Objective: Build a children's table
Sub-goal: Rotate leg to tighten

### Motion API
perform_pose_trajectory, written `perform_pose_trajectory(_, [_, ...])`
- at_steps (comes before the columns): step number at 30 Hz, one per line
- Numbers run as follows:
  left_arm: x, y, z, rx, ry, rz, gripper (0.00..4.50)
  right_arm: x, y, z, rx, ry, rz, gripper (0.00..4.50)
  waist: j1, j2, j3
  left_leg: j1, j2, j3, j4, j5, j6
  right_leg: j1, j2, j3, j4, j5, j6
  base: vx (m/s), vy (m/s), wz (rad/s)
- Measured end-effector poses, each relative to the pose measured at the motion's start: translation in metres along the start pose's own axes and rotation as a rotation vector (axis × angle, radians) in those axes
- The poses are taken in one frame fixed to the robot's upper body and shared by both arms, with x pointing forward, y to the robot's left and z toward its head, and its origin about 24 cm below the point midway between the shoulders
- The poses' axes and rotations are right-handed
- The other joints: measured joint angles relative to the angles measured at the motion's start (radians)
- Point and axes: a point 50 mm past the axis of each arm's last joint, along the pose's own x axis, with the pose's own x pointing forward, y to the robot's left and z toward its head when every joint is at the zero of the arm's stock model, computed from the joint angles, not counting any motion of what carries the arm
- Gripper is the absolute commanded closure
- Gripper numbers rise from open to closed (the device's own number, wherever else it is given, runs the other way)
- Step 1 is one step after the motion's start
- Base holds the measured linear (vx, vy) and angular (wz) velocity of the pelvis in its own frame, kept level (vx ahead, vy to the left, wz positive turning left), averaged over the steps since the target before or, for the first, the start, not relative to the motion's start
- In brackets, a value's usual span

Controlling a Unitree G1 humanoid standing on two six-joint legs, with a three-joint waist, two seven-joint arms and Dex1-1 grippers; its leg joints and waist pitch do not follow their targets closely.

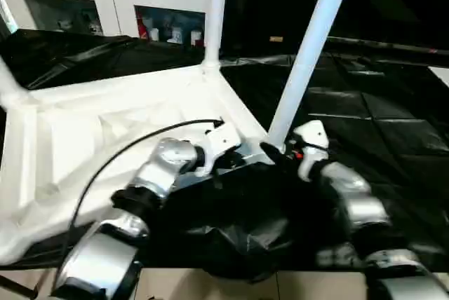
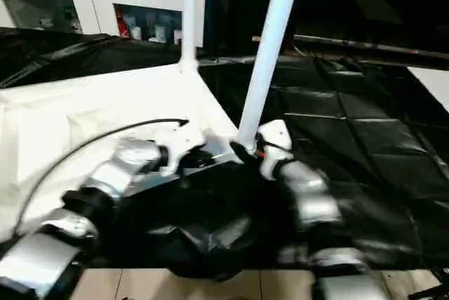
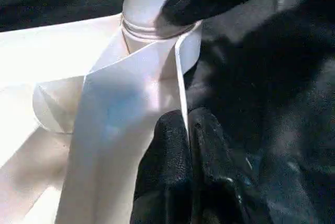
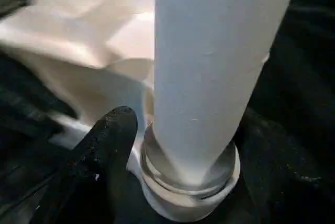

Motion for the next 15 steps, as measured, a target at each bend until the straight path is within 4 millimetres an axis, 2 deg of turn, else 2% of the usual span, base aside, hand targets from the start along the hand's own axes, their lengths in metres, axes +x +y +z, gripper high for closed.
perform_pose_trajectory(2, [-0.008, 0.000, -0.001, 0.012, -0.006, -0.053, 4.50, -0.008, -0.003, 0.007, -0.028, 0.003, 0.089, 1.40, 0.005, 0.000, 0.000, -0.006, 0.002, 0.000, 0.001, 0.001, 0.001, -0.007, 0.001, 0.000, 0.006, 0.000, -0.003, 0.000, 0.000, 0.00])
perform_pose_trajectory(6, [-0.016, -0.003, -0.001, 0.022, -0.006, -0.123, 4.50, -0.011, 0.000, 0.009, -0.034, 0.022, 0.211, 1.40, 0.011, 0.000, 0.000, -0.013, 0.006, 0.002, 0.011, 0.003, 0.007, -0.012, 0.002, -0.001, 0.014, -0.010, -0.006, 0.000, 0.000, 0.00])
perform_pose_trajectory(11, [-0.019, -0.006, -0.003, 0.015, -0.006, -0.161, 4.50, -0.010, 0.001, 0.015, -0.039, 0.015, 0.266, 1.40, 0.015, -0.001, 0.001, -0.013, 0.006, 0.006, 0.013, 0.001, 0.011, -0.013, 0.001, 0.000, 0.014, -0.011, -0.007, 0.000, 0.000, 0.00])
perform_pose_trajectory(12, [-0.020, -0.006, -0.003, 0.015, -0.006, -0.164, 4.50, -0.010, 0.001, 0.014, -0.033, 0.019, 0.274, 1.67, 0.016, -0.001, 0.001, -0.013, 0.006, 0.006, 0.013, 0.001, 0.011, -0.013, 0.001, 0.000, 0.014, -0.011, -0.007, 0.000, 0.000, 0.00])
perform_pose_trajectory(15, [-0.021, -0.007, -0.002, 0.016, -0.009, -0.168, 4.50, -0.009, 0.002, 0.013, -0.025, 0.026, 0.291, 1.80, 0.015, -0.001, 0.001, -0.013, 0.008, 0.007, 0.014, 0.001, 0.010, -0.013, 0.001, 0.000, 0.016, -0.011, -0.007, 0.000, 0.000, 0.00])
